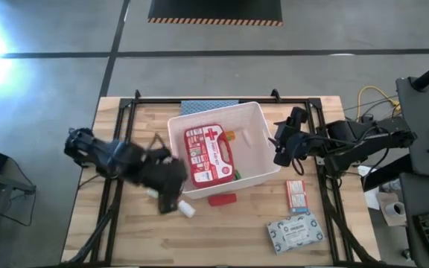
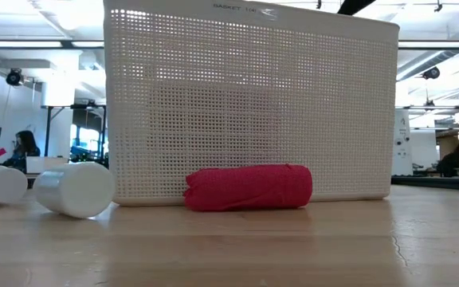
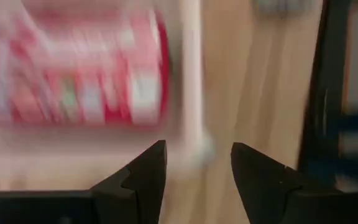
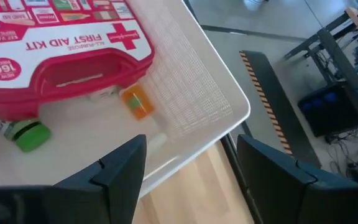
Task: Pick & place medical supplies in basket/bin
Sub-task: Put the left white pill bottle into the white basket
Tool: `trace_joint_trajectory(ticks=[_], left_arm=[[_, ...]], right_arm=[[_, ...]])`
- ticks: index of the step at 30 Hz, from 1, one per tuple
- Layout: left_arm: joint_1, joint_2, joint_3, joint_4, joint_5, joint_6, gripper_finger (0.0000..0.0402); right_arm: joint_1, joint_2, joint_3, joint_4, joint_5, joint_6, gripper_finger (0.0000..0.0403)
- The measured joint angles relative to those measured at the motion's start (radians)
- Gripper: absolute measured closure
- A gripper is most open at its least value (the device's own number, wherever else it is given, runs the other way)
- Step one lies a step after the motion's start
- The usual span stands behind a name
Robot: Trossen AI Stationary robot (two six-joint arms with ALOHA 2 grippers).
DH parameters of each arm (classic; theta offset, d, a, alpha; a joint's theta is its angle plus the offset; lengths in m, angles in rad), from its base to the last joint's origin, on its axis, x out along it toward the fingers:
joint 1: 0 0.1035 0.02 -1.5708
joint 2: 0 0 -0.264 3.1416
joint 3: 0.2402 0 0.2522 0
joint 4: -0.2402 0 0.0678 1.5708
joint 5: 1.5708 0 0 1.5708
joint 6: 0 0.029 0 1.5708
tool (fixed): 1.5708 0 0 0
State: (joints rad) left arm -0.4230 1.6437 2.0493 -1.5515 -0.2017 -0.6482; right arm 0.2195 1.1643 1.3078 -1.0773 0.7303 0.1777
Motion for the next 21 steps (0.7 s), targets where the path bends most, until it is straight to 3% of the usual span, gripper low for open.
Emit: trace_joint_trajectory(ticks=[6,9,14,18,21], left_arm=[[-0.167,-0.017,-0.36,0.049,0.229,-0.171,0.024],[-0.226,-0.026,-0.521,0.038,0.167,-0.242,0.024],[-0.23,-0.073,-0.736,0.12,0.011,-0.398,0.024],[-0.232,-0.121,-0.84,0.319,0.008,-0.291,0.024],[-0.231,-0.14,-0.897,0.365,0.007,-0.204,0.024]], right_arm=[[-0.005,0.008,-0.003,0.015,0.003,-0.056,0.0161],[-0.005,0.011,-0.003,0.02,0.003,-0.08,0.0161],[-0.005,0.01,-0.003,0.032,0.003,-0.101,0.0161],[-0.005,0.009,-0.003,0.036,0.003,-0.103,0.0161],[-0.005,0.012,-0.003,0.035,0.003,-0.088,0.0161]])
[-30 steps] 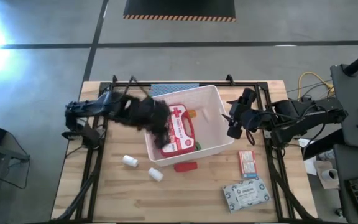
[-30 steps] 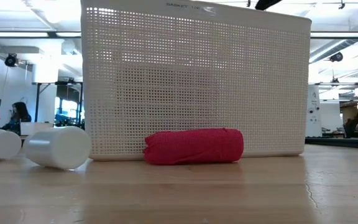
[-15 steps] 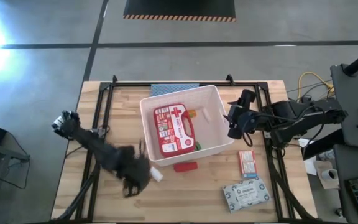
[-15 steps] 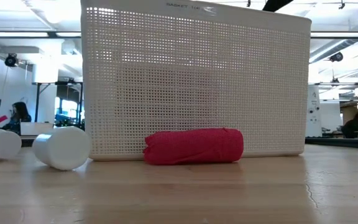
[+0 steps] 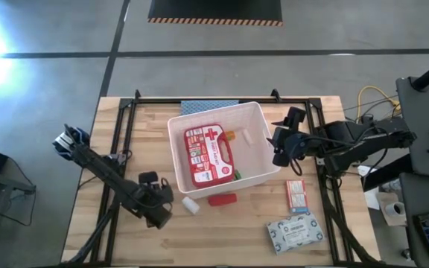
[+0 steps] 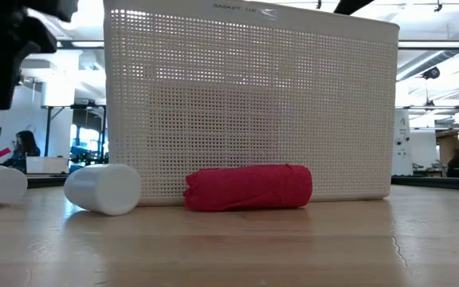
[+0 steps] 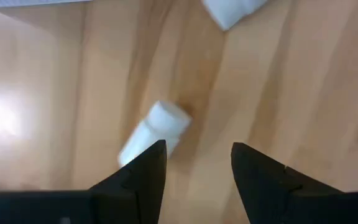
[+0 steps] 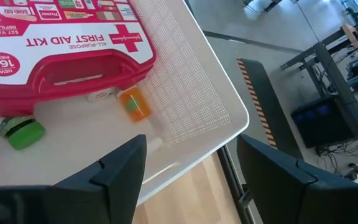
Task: Pick & place medical supplies in basket/bin
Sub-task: Put the left white pill bottle into the white basket
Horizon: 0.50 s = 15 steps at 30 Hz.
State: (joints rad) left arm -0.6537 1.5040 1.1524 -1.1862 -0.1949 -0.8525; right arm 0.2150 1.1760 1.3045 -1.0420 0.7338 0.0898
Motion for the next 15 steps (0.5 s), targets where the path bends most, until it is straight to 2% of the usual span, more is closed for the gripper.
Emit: trace_joint_trajectory(ticks=[5,15], left_arm=[[0.0,-0.036,-0.082,-0.006,0.001,0.058,0.0223],[0.0,-0.147,-0.245,0.106,0.003,0.101,0.0148]], right_arm=[[0.0,0.0,0.0,0.0,0.0,0.022,0.0161],[-0.023,0.0,0.0,0.007,0.001,0.069,0.0161]])
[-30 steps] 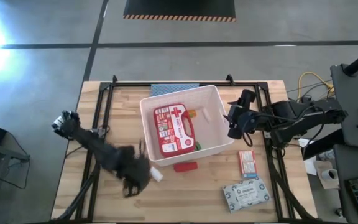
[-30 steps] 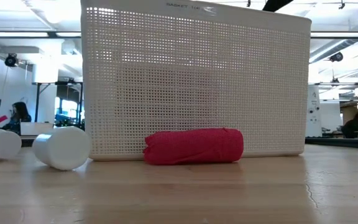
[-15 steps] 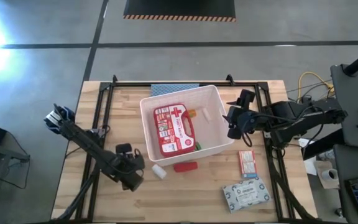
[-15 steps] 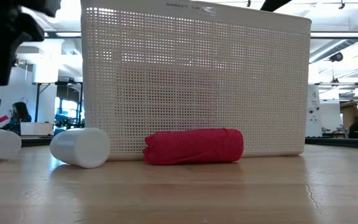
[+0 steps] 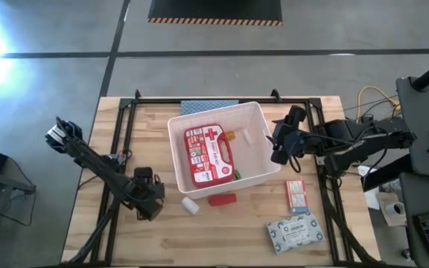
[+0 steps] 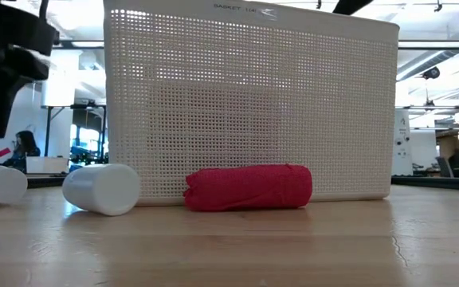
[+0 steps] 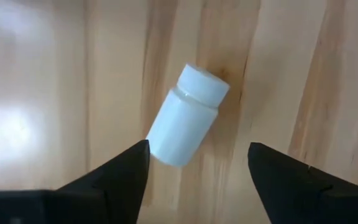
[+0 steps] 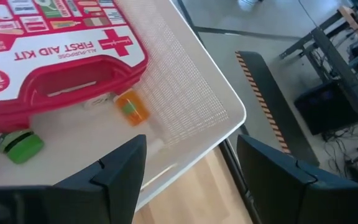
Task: Pick & place medical supplies in basket/bin
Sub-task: Put the left white pill bottle into the white basket
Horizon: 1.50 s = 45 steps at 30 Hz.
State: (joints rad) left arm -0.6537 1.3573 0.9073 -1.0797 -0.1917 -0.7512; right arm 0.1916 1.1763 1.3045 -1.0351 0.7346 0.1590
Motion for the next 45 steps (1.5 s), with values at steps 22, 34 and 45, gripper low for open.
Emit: trace_joint_trajectory(ticks=[22,34,45], left_arm=[[0.048,-0.021,-0.194,0.258,0.1,-0.218,0.0233],[0.032,-0.021,0.514,-0.084,-0.222,-0.354,0.0248],[0.451,-0.008,0.58,0.411,-0.335,0.279,0.0214]], right_arm=[[-0.049,0.0,0.0,0.002,0.0,0.024,0.0161],[-0.061,0.0,0.0,0.0,0.0,0.001,0.0161],[-0.066,0.0,0.0,0.004,0.0,-0.064,0.0161]])
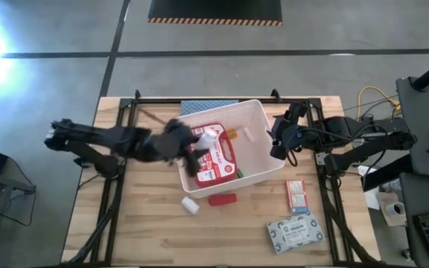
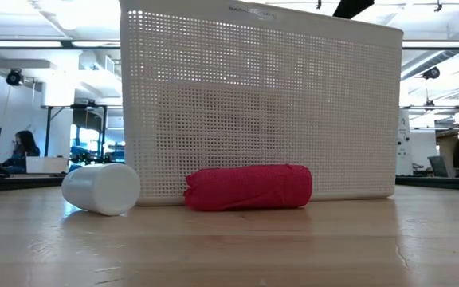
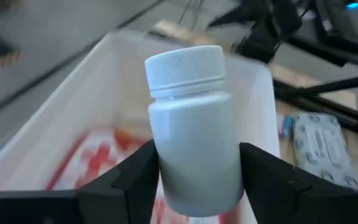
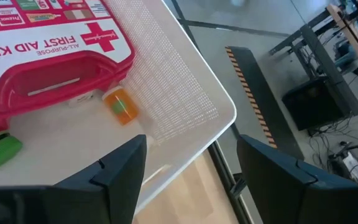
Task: Pick & place medical supplies in basket/bin
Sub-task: Put the left white pill bottle into the white basket, then put the white pill bottle into the white basket
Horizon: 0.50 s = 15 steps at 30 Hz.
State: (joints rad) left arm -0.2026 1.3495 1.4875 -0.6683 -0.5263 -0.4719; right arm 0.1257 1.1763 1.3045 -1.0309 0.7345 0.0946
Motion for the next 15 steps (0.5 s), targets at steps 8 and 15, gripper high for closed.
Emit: trace_joint_trajectory(ticks=[8,15], left_arm=[[0.236,0.024,-0.07,0.257,0.174,0.075,0.0186],[0.223,0.02,0.047,0.193,0.302,0.018,0.0115]], right_arm=[[0.0,0.0,0.0,-0.012,-0.002,0.006,0.0161],[0.0,0.002,0.0,-0.011,-0.001,-0.018,0.0161]])
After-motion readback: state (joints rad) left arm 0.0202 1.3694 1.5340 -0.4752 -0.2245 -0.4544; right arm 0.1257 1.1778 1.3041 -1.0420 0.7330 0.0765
